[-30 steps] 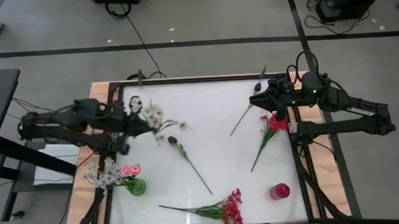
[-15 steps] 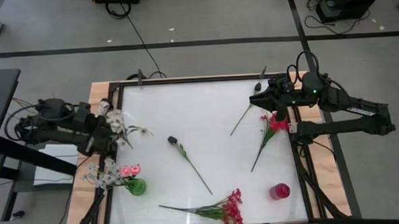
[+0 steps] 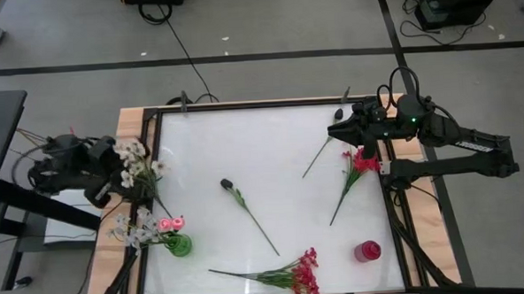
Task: Sort flowers into vase by color
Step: Put the white flowers into the green vase
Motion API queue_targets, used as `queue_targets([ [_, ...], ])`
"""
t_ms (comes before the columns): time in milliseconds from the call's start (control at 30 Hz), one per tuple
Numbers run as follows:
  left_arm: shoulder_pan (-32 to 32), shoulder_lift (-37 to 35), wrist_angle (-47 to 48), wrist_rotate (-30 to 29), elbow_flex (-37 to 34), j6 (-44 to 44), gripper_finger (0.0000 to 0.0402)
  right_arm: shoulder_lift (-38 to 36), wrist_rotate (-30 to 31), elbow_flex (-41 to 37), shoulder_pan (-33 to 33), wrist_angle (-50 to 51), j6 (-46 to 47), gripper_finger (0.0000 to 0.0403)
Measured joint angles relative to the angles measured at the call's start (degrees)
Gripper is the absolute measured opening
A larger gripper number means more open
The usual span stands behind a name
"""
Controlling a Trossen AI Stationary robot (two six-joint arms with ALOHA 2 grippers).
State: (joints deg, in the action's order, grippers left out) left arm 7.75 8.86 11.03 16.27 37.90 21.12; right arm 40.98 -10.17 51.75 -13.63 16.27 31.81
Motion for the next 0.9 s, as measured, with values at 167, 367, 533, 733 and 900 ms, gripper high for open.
queue_targets([
  [167, 0.0, -2.4, -3.7, 1.8, -6.0, 1.6, 0.0004, 0.0, 0.0, 0.0, 0.0, 0.0, 0.0, 0.0114],
  [367, 0.0, -2.9, -3.8, 6.2, -9.3, 3.6, 0.0004, 0.0, 0.0, 0.0, 0.0, 0.0, 0.0, 0.0114],
  [533, 0.0, -2.9, -4.0, 7.7, -10.6, 4.3, 0.0004, 0.0, 0.0, 0.0, 0.0, 0.0, 0.0, 0.0114],
  [733, 0.0, -2.9, -4.4, 8.5, -12.2, 4.9, 0.0004, 0.0, 0.0, 0.0, 0.0, 0.0, 0.0, 0.0114],
  [900, 0.0, -2.9, -4.5, 8.6, -12.8, 5.3, 0.0004, 0.0, 0.0, 0.0, 0.0, 0.0, 0.0, 0.0114],
])
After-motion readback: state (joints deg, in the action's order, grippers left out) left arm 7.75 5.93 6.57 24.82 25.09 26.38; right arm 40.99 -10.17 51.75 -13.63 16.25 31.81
